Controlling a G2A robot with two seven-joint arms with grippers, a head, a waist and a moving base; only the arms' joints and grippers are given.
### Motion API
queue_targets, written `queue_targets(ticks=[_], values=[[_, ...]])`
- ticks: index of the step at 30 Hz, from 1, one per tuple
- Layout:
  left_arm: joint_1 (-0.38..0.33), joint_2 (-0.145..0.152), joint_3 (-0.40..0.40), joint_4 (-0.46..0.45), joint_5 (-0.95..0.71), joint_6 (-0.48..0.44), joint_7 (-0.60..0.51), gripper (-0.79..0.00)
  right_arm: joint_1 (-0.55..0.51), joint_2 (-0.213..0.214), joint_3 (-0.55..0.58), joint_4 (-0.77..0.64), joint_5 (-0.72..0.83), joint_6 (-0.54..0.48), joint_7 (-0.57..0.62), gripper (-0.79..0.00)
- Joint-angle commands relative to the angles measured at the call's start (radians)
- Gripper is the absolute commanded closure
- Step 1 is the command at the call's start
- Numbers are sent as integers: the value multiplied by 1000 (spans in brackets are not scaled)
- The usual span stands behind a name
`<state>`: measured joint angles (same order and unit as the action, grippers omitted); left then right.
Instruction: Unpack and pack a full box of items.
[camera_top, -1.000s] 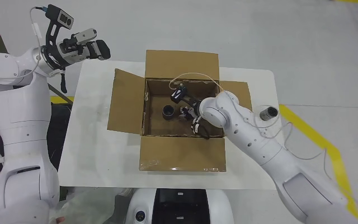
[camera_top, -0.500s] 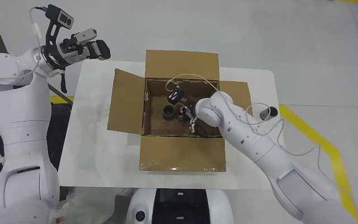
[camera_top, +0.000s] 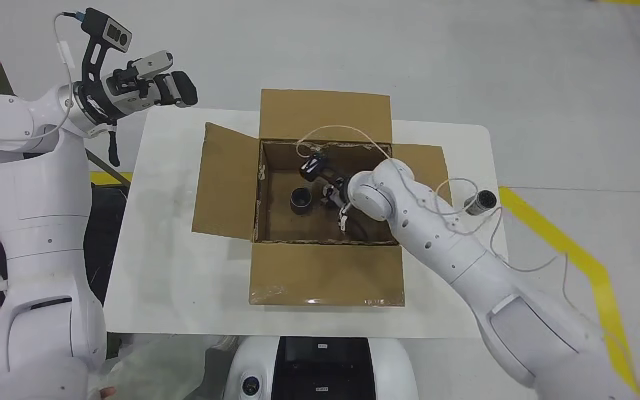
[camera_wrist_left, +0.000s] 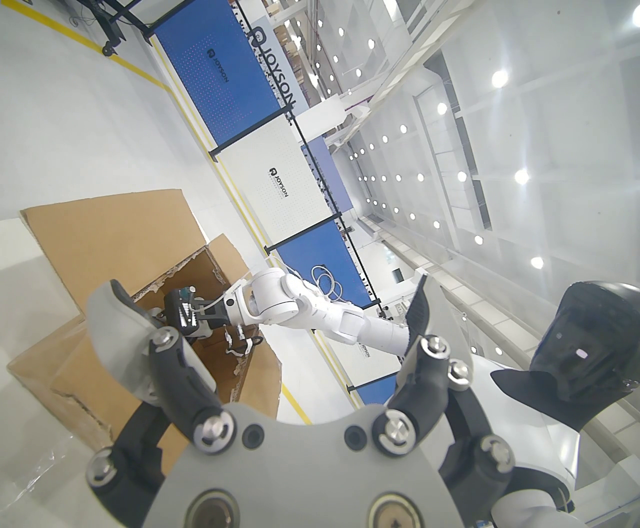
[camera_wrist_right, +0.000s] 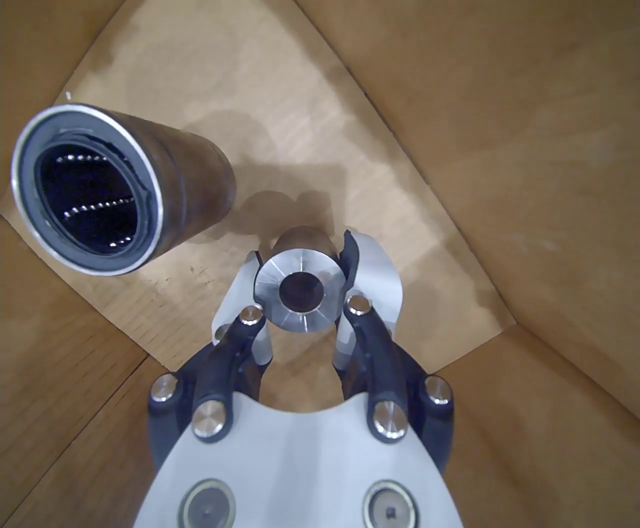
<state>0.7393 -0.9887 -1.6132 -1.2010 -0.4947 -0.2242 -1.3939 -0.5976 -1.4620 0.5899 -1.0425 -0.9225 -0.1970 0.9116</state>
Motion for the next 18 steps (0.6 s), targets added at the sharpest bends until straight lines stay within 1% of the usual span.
queue_targets(ticks=[1,4,8,12,18], values=[[0,0,0,0,0,0,0,-785,-2,1,8,-5,-4,-2,-1,0],[0,0,0,0,0,0,0,-785,-14,11,30,-38,-22,-3,-2,0],[0,0,0,0,0,0,0,-785,-54,37,81,-131,-52,-4,11,0],[0,0,0,0,0,0,0,-785,-118,69,150,-264,-76,-9,35,0],[0,0,0,0,0,0,0,-785,-250,118,259,-499,-119,-30,87,0]])
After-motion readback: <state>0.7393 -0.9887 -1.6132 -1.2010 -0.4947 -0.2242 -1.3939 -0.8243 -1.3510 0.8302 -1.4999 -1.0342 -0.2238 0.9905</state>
